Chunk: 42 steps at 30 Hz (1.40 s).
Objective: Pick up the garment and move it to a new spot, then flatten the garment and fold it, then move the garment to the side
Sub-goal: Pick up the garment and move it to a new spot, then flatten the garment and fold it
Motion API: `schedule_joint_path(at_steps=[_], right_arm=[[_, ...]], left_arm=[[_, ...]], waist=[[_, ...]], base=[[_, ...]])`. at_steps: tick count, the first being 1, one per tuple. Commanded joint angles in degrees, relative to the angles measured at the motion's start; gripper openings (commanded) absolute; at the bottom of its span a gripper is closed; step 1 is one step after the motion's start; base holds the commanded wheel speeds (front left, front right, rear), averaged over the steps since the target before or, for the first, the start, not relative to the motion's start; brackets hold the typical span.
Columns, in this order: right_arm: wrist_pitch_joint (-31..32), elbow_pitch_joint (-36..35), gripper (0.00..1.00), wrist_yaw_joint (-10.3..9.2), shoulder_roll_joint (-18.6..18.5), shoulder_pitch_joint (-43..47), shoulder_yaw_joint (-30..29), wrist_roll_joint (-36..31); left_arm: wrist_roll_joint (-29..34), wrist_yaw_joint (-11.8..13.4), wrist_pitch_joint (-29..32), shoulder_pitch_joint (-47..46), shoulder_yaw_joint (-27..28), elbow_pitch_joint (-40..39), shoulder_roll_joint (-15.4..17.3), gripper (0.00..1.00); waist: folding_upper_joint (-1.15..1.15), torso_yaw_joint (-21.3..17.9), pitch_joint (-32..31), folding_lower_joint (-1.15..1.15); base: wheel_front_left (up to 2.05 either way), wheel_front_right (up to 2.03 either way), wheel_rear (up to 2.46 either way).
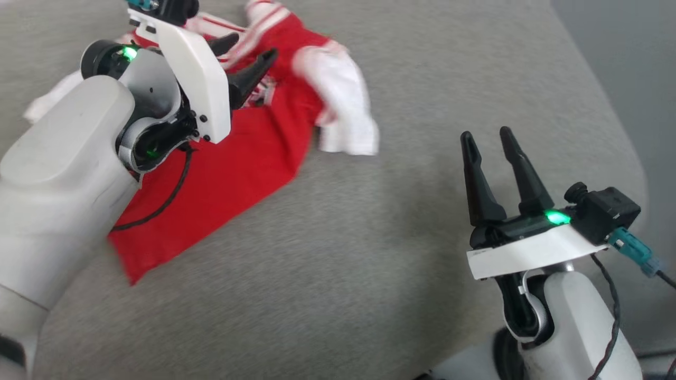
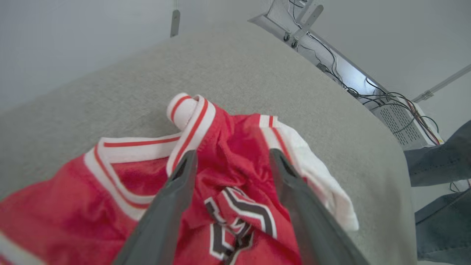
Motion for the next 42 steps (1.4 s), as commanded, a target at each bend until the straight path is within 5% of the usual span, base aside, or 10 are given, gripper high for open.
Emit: schedule_joint_path(at_steps=[1, 9, 19, 24, 32, 37, 42], right_arm=[[-0.3, 0.2, 1.00, 0.00, -0.1, -0.6, -0.4, -0.9], [-0.3, 2.7, 1.00, 0.00, -0.1, 0.3, -3.6, -8.4], [-0.3, 5.0, 1.00, 0.00, -0.1, 5.5, -9.8, -15.9], [-0.3, 4.3, 1.00, 0.00, -0.1, 10.0, -12.8, -18.0], [-0.3, 2.6, 1.00, 0.00, -0.1, 16.2, -16.6, -18.6], [-0.3, 1.5, 1.00, 0.00, -0.4, 18.2, -18.1, -18.8], [-0.3, 0.8, 1.00, 0.00, -0.4, 18.8, -18.3, -19.1]], left_arm=[[-0.5, 0.2, -0.8, 0.4, -0.3, -0.8, 0.1, 1.00], [-1.1, 0.2, -14.5, 8.6, -2.3, -3.6, 2.8, 1.00], [-3.8, 0.5, -29.8, 26.0, 0.6, 3.3, -0.4, 1.00], [3.0, 2.8, -30.1, 34.9, 12.9, 1.1, -2.6, 1.00], [24.8, 7.4, -30.2, 55.4, 35.5, -11.9, -7.0, 1.00], [37.2, 7.8, -30.2, 66.2, 47.4, -19.8, -11.1, 1.00], [43.9, 6.4, -30.2, 71.4, 53.1, -24.0, -14.1, 1.00]], waist=[[0.00, 4.3, -2.4, 0.00], [0.00, 13.5, -7.6, 0.00], [0.00, 24.1, -15.7, 0.00], [0.00, 29.0, -18.8, 0.00], [0.00, 33.0, -23.0, 0.00], [0.00, 34.2, -24.2, 0.00], [0.00, 34.5, -24.4, 0.00]], base=[[0.00, 0.00, 0.00], [0.00, 0.00, 0.00], [0.00, 0.00, 0.00], [0.00, 0.00, 0.00], [0.00, 0.00, 0.00], [0.00, 0.00, 0.00], [0.00, 0.00, 0.00]])
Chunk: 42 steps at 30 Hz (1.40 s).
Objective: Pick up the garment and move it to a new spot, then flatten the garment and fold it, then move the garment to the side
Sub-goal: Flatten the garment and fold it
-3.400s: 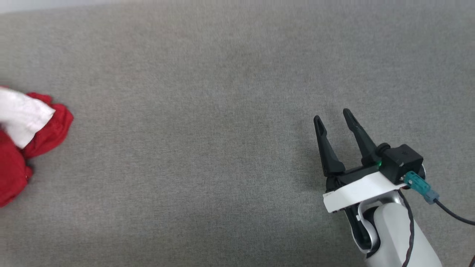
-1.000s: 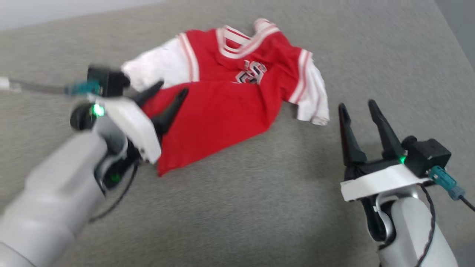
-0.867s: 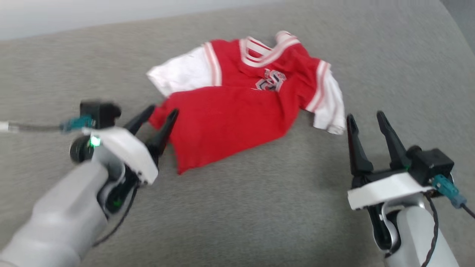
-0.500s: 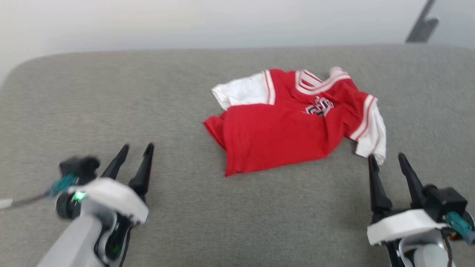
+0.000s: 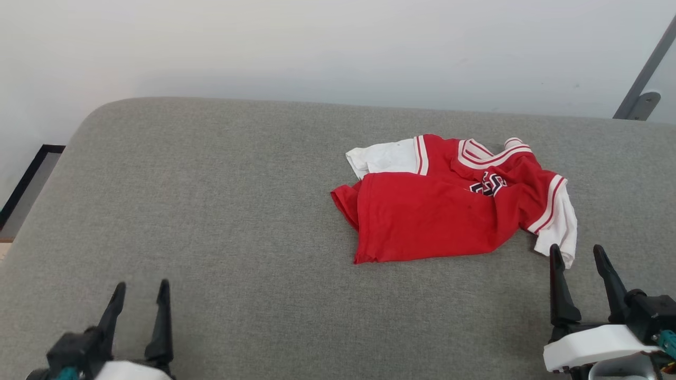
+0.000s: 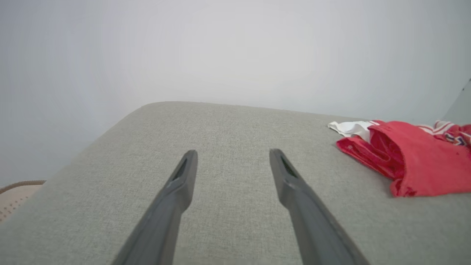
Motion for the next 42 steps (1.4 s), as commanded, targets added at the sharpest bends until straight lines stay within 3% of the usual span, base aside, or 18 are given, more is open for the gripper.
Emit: schedule_joint_path(at_steps=[1, 11, 16, 21, 31, 35, 42], right_arm=[[-0.3, -0.4, 1.00, 0.00, -0.1, 0.6, -0.1, -0.3], [-0.3, -0.5, 1.00, 0.00, -0.1, 1.8, -0.2, -0.4], [-0.3, 1.1, 1.00, 0.00, -2.0, 0.1, 3.7, -1.5], [5.5, 5.7, 1.00, 0.00, -8.5, -5.4, 15.7, -2.2], [28.0, 7.0, 1.00, -0.01, -25.8, -23.1, 42.9, 7.4], [33.6, 7.5, 1.00, -0.01, -30.4, -29.7, 51.6, 10.7], [38.8, 9.6, 1.00, -0.01, -34.1, -38.7, 65.3, 16.1]], left_arm=[[2.0, -0.4, -0.3, 1.3, 1.2, -1.1, -0.7, 1.00], [10.7, -3.4, -0.3, 4.5, 7.1, -3.2, -5.8, 1.00], [11.9, -4.7, -0.3, 4.6, 8.6, -3.1, -8.1, 1.00], [12.8, -5.5, -0.3, 4.5, 8.5, -2.3, -9.8, 1.00], [12.2, -6.2, -0.3, 1.3, 5.9, -0.3, -12.4, 1.00], [11.2, -6.3, -0.3, 0.0, 4.9, 0.4, -12.7, 1.00], [8.1, -6.3, -0.3, -2.2, 3.4, 1.3, -12.8, 1.00]], waist=[[0.00, 0.1, 0.0, 0.00], [0.00, 1.9, -0.2, 0.00], [0.00, 2.4, -0.4, 0.00], [0.00, 3.1, 0.5, 0.00], [0.00, 7.5, 4.7, 0.00], [0.00, 9.5, 6.8, 0.00], [0.00, 11.8, 9.5, 0.00]], base=[[0.00, 0.00, 0.00], [0.00, 0.00, 0.00], [0.00, 0.00, 0.00], [0.00, 0.00, 0.00], [0.00, 0.00, 0.00], [0.00, 0.00, 0.00], [0.00, 0.00, 0.00]])
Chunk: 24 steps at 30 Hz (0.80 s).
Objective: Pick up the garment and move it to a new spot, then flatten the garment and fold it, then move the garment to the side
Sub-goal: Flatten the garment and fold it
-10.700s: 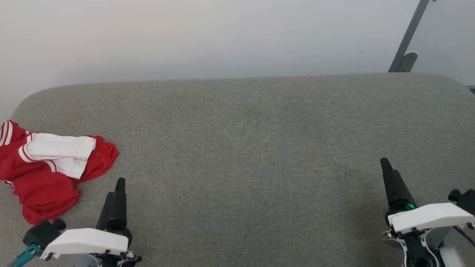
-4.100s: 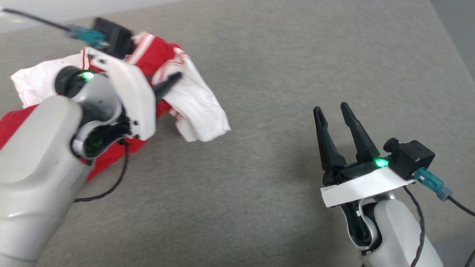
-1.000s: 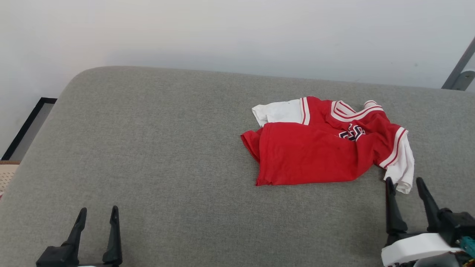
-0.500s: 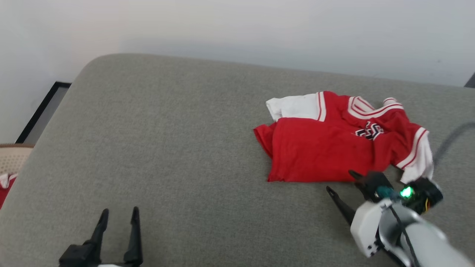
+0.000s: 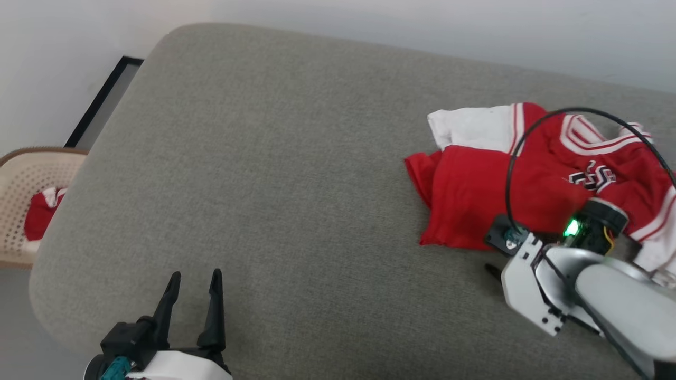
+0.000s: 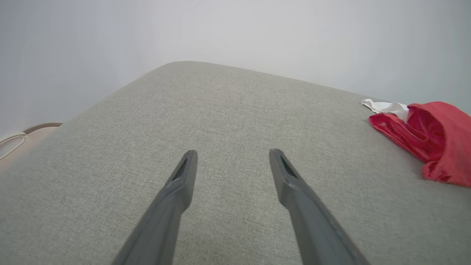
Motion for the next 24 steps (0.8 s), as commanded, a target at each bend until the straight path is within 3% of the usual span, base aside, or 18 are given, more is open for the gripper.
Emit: schedule_joint_path(at_steps=[1, 7, 8, 9, 10, 17, 24], right_arm=[[0.4, 0.8, 1.00, -0.02, -0.4, -2.2, 1.9, 0.9], [0.0, 4.0, 1.00, -0.02, -0.1, -5.4, 7.4, 3.0], [0.5, 4.7, 0.50, -0.02, 0.1, -5.5, 8.2, 4.1], [1.0, 5.2, 0.20, -0.02, 0.0, -5.7, 9.3, 4.8], [1.0, 5.6, 0.02, -0.02, -0.2, -6.1, 10.1, 5.3], [-1.3, 5.3, 0.00, -0.02, -0.9, -7.0, 12.5, 8.6], [2.4, -3.8, 0.00, 0.01, -5.7, -3.3, 15.5, 14.0]], left_arm=[[-0.7, 0.1, -0.3, -0.9, -0.3, 0.3, 0.0, 1.00], [-2.3, 0.6, -0.3, -1.9, -1.2, 0.6, 0.0, 1.00], [-2.7, 0.6, -0.3, -2.0, -1.5, 0.7, -0.1, 1.00], [-3.0, 0.8, -0.3, -2.1, -1.8, 0.8, 0.0, 1.00], [-3.3, 0.9, -0.3, -2.3, -2.1, 0.8, 0.0, 1.00], [-3.4, 1.2, -0.3, -3.1, -2.6, 0.7, 0.0, 1.00], [-2.3, 0.9, -0.3, -2.1, -1.5, 0.8, 0.0, 1.00]], waist=[[0.00, 1.0, 1.1, 0.00], [0.00, 1.1, 1.9, 0.00], [0.00, 1.1, 2.0, 0.00], [0.00, 1.1, 2.1, 0.00], [0.00, 1.0, 2.1, 0.00], [0.00, -1.0, 1.9, 0.00], [0.00, -4.3, 0.8, 0.00]], base=[[0.00, 0.00, 0.00], [0.00, 0.00, 0.00], [0.00, 0.00, 0.00], [0.00, 0.00, 0.00], [0.00, 0.00, 0.00], [0.00, 0.00, 0.00], [0.00, 0.00, 0.00]])
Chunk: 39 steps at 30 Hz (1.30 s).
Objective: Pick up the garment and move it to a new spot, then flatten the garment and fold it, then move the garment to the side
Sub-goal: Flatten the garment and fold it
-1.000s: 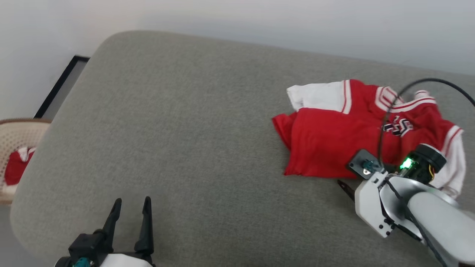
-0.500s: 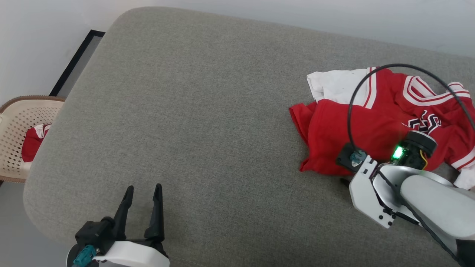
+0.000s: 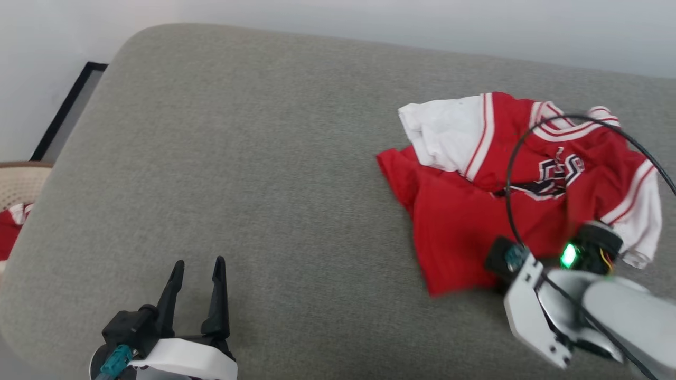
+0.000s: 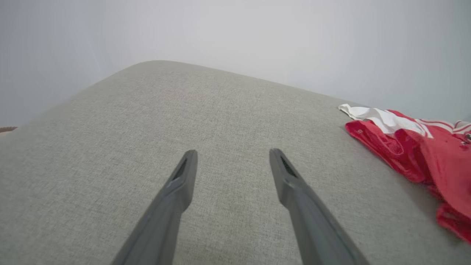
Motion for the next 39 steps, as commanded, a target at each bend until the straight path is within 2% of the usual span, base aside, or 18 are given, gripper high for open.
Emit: schedule_joint_path(at_steps=[1, 12, 18, 23, 24, 25, 26, 31, 37, 39], right_arm=[[1.6, -0.8, 0.00, 0.04, -1.4, 2.7, 1.4, 0.9], [11.4, -19.0, 0.00, 0.02, -14.9, 11.8, 1.6, 9.8], [16.1, -25.4, 0.00, 0.02, -22.2, 17.8, -2.3, 14.4], [14.1, -26.2, 0.00, 0.02, -21.9, 20.1, -6.3, 13.8], [13.1, -26.1, 0.16, 0.02, -21.5, 20.8, -7.2, 13.5], [11.3, -25.9, 0.53, 0.02, -20.9, 21.2, -8.9, 12.7], [9.5, -25.3, 1.00, 0.02, -20.1, 21.8, -10.5, 12.3], [1.1, -23.3, 1.00, 0.02, -17.2, 26.4, -20.2, 11.3], [-9.7, -20.9, 1.00, 0.02, -12.5, 34.0, -36.9, 10.0], [-13.0, -19.8, 1.00, 0.02, -9.5, 36.5, -43.4, 8.5]], left_arm=[[0.9, -0.2, -0.3, 0.4, 0.2, 0.0, 0.0, 1.00], [1.4, -0.8, -0.3, 0.5, 1.6, -0.3, 0.1, 1.00], [2.2, -1.0, -0.3, 0.0, 2.9, -0.5, 0.1, 1.00], [2.6, -1.3, -0.3, -0.4, 2.8, -0.3, 0.1, 1.00], [2.7, -1.3, -0.3, -0.5, 2.7, -0.2, 0.1, 1.00], [2.8, -1.3, -0.3, -0.5, 2.5, -0.1, 0.1, 1.00], [3.1, -1.4, -0.3, -0.6, 2.4, -0.1, 0.1, 1.00], [4.8, -1.4, -0.3, -2.1, 2.1, -0.9, 1.1, 1.00], [4.4, -1.4, -0.3, -5.8, -0.9, -2.9, 7.1, 1.00], [3.6, -1.4, -0.3, -7.4, -1.1, -3.6, 9.4, 1.00]], waist=[[0.00, -1.0, -0.4, 0.00], [0.00, -4.9, -0.7, 0.00], [0.00, -6.6, -0.4, 0.00], [0.00, -7.3, -0.3, 0.00], [0.00, -7.4, -0.4, 0.00], [0.00, -7.6, -0.4, 0.00], [0.00, -7.7, -0.5, 0.00], [0.00, -9.1, -0.5, 0.00], [0.00, -11.7, 0.3, 0.00], [0.00, -13.0, 0.7, 0.00]], base=[[0.00, 0.00, 0.00], [0.00, 0.00, 0.00], [0.00, 0.00, 0.00], [0.00, 0.00, 0.00], [0.00, 0.00, 0.00], [0.00, 0.00, 0.00], [0.00, 0.00, 0.00], [0.00, 0.00, 0.00], [0.00, 0.00, 0.00], [0.00, 0.00, 0.00]])
